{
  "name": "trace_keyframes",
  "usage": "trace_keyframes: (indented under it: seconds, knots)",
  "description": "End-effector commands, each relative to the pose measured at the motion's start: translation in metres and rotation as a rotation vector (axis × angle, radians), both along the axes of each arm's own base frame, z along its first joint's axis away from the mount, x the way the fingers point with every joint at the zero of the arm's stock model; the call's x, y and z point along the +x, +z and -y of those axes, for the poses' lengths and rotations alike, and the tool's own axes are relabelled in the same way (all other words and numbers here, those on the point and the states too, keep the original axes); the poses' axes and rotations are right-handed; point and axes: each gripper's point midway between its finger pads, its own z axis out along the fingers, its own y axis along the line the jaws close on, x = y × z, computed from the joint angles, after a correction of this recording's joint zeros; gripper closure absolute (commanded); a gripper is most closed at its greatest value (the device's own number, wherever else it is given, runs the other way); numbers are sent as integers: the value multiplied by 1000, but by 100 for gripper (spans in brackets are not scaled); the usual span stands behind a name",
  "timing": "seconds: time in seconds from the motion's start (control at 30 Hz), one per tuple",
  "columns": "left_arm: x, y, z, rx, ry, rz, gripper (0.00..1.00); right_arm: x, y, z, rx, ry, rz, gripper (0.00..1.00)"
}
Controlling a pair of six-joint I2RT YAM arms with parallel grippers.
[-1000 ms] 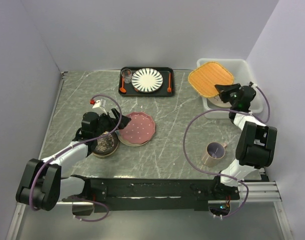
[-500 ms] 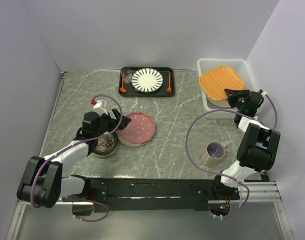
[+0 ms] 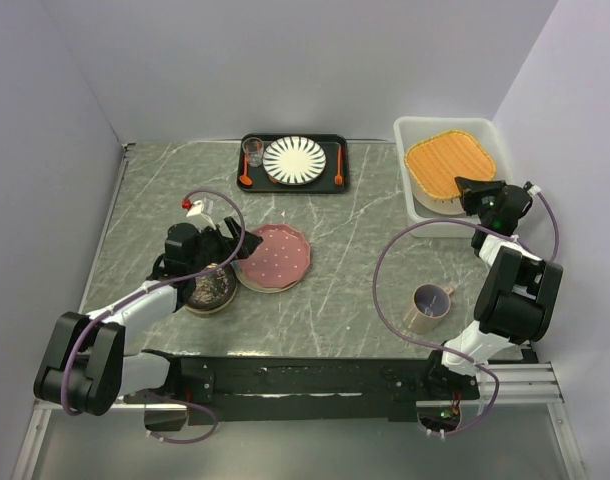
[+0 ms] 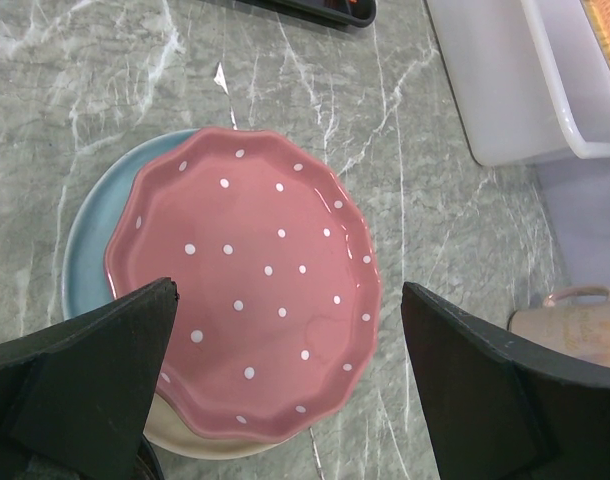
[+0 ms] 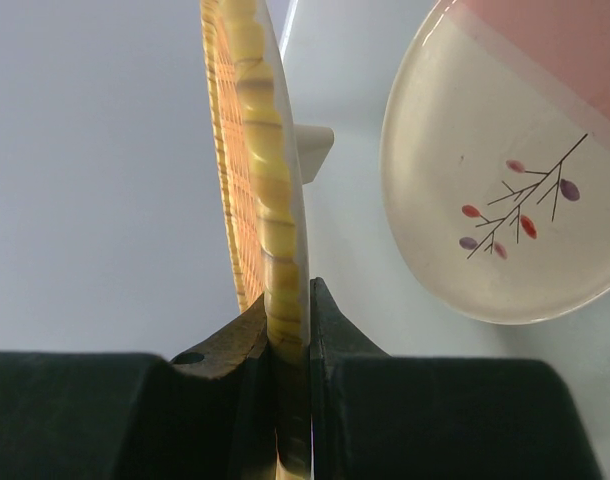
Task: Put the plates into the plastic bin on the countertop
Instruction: Place the plate in the plastic bin.
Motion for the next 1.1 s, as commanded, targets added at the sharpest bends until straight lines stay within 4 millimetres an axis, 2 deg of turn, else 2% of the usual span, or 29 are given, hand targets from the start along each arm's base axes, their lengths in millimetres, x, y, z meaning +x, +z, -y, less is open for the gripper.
trace_keyframes:
  seconds: [0.0,0.3,0.57,0.83,1.07]
  knots:
    - [11,25,6,-6,-22,87,1,1,63,9,-77,-38,175,100]
    - [12,24,6,-4,-21,86,1,7,60,17,-100,-62,146,100]
    - [12,20,6,-1,-24,76,1,16,40,23,-92,-71,102,100]
    - [12,19,7,2,-28,71,1,25,29,31,-96,-92,79,100]
    - [12,15,8,4,-36,62,1,34,29,37,-125,-131,51,100]
